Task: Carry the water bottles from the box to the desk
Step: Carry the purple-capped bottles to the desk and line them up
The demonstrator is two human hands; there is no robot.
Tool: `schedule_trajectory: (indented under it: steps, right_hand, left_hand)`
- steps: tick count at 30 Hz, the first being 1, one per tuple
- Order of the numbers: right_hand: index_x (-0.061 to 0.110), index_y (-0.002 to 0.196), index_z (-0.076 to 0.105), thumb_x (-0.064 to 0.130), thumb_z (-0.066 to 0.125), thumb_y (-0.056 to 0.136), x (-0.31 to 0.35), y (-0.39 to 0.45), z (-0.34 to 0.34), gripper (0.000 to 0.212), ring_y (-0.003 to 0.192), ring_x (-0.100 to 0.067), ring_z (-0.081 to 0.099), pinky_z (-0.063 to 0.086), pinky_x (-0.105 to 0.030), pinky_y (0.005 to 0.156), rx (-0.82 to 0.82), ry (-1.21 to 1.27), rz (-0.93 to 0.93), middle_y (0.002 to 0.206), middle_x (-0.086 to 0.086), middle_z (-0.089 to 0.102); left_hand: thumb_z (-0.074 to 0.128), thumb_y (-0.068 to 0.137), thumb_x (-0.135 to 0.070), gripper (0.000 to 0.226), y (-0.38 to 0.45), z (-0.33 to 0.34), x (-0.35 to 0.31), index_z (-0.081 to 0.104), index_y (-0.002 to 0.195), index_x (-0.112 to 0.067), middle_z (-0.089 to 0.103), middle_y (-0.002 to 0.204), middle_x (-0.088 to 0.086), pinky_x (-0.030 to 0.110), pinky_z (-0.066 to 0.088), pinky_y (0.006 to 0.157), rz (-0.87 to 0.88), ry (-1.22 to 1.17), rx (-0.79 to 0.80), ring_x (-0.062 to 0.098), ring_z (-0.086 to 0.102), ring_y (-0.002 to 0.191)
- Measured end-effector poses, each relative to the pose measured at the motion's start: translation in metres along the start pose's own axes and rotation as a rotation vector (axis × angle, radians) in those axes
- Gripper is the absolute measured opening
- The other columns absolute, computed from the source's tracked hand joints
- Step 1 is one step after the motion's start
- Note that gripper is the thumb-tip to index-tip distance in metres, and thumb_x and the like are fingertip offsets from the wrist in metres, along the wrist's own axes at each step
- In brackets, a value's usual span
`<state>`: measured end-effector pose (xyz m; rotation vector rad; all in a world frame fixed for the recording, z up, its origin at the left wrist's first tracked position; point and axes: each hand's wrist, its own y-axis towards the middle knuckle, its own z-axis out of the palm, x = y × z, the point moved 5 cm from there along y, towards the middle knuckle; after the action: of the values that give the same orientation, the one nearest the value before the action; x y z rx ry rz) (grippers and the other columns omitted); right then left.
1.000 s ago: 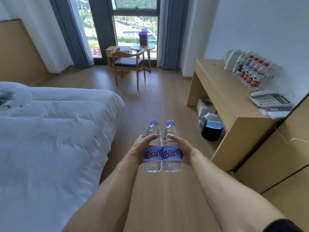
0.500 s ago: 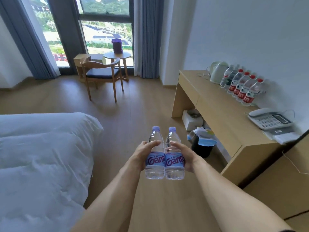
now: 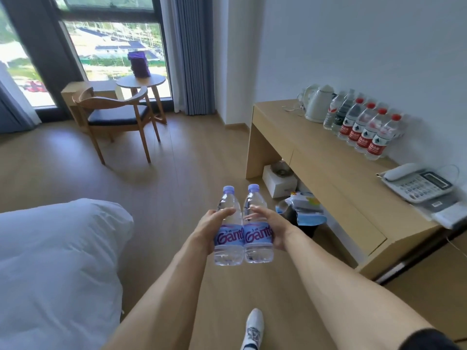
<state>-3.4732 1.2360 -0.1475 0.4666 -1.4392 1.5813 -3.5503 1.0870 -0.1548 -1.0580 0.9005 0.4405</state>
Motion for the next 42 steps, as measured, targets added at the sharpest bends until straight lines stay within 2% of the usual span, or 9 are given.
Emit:
schedule_trajectory:
  steps: [4, 11, 19, 26, 30, 33, 38, 40, 42]
  right_hand:
    - [0.003, 0.138, 0.052, 0.043, 0.062, 0.094, 0.033, 0.054, -0.004, 0.06, 0.084, -0.029, 0.07, 0.06, -0.04, 0.075, 0.017, -0.007, -0.002, 0.109, -0.021, 0.068]
    - [0.003, 0.136, 0.052, 0.041, 0.059, 0.096, 0.115, 0.157, -0.011, 0.056, 0.073, -0.027, 0.073, 0.059, -0.034, 0.058, 0.106, -0.006, 0.018, 0.092, -0.017, 0.074]
    - [0.005, 0.128, 0.058, 0.045, 0.063, 0.093, 0.202, 0.242, -0.044, 0.054, 0.082, -0.029, 0.073, 0.061, -0.039, 0.069, 0.173, 0.024, 0.004, 0.098, -0.017, 0.074]
    - [0.003, 0.136, 0.055, 0.047, 0.067, 0.09, 0.257, 0.3, -0.099, 0.065, 0.101, -0.036, 0.068, 0.057, -0.047, 0.089, 0.114, 0.083, -0.085, 0.128, -0.026, 0.064]
    - [-0.001, 0.137, 0.055, 0.042, 0.073, 0.087, 0.29, 0.335, -0.144, 0.068, 0.102, -0.037, 0.066, 0.056, -0.048, 0.091, -0.019, 0.137, -0.148, 0.129, -0.027, 0.063]
    - [-0.002, 0.133, 0.057, 0.038, 0.074, 0.087, 0.32, 0.362, -0.176, 0.063, 0.103, -0.039, 0.064, 0.05, -0.055, 0.1, -0.141, 0.198, -0.182, 0.128, -0.028, 0.063]
    - [0.002, 0.126, 0.06, 0.035, 0.074, 0.088, 0.371, 0.395, -0.22, 0.052, 0.077, -0.03, 0.072, 0.06, -0.04, 0.065, -0.329, 0.319, -0.208, 0.099, -0.02, 0.071]
    - [0.006, 0.124, 0.063, 0.036, 0.075, 0.087, 0.388, 0.402, -0.24, 0.049, 0.077, -0.029, 0.072, 0.061, -0.039, 0.065, -0.418, 0.345, -0.249, 0.101, -0.021, 0.072]
    - [0.009, 0.119, 0.065, 0.037, 0.074, 0.087, 0.403, 0.404, -0.259, 0.044, 0.083, -0.03, 0.072, 0.061, -0.04, 0.072, -0.492, 0.367, -0.298, 0.108, -0.022, 0.072]
  left_hand:
    - [0.081, 0.083, -0.032, 0.057, 0.051, -0.006, -0.033, 0.048, 0.125, -0.011, 0.066, 0.116, 0.024, 0.058, 0.059, 0.084, -0.002, 0.007, -0.029, 0.039, 0.073, 0.095]
    - [0.079, 0.086, -0.029, 0.055, 0.145, -0.012, -0.112, 0.048, 0.128, -0.01, 0.065, 0.12, 0.026, 0.058, 0.058, 0.087, 0.013, 0.003, -0.092, 0.042, 0.071, 0.102]
    - [0.078, 0.087, -0.03, 0.055, 0.239, 0.012, -0.193, 0.048, 0.128, -0.008, 0.065, 0.122, 0.027, 0.057, 0.059, 0.087, 0.045, 0.021, -0.099, 0.043, 0.07, 0.104]
    - [0.077, 0.087, -0.026, 0.052, 0.328, 0.058, -0.244, 0.05, 0.127, -0.007, 0.067, 0.119, 0.027, 0.057, 0.059, 0.085, 0.045, 0.069, -0.011, 0.039, 0.071, 0.092]
    - [0.074, 0.09, -0.024, 0.052, 0.394, 0.093, -0.273, 0.052, 0.133, -0.004, 0.064, 0.125, 0.03, 0.062, 0.052, 0.097, 0.028, 0.111, 0.113, 0.047, 0.066, 0.112]
    - [0.073, 0.091, -0.025, 0.05, 0.447, 0.123, -0.3, 0.053, 0.132, -0.005, 0.065, 0.125, 0.03, 0.059, 0.053, 0.096, 0.014, 0.16, 0.219, 0.045, 0.067, 0.108]
    - [0.074, 0.09, -0.025, 0.049, 0.524, 0.173, -0.349, 0.053, 0.13, -0.006, 0.065, 0.124, 0.027, 0.055, 0.058, 0.087, -0.011, 0.25, 0.35, 0.041, 0.069, 0.099]
    - [0.074, 0.089, -0.024, 0.046, 0.551, 0.196, -0.366, 0.054, 0.128, -0.008, 0.068, 0.118, 0.025, 0.048, 0.062, 0.076, -0.021, 0.286, 0.418, 0.036, 0.071, 0.089]
    - [0.075, 0.088, -0.024, 0.045, 0.573, 0.223, -0.38, 0.056, 0.126, -0.009, 0.068, 0.117, 0.025, 0.053, 0.061, 0.081, -0.029, 0.325, 0.487, 0.039, 0.071, 0.092]
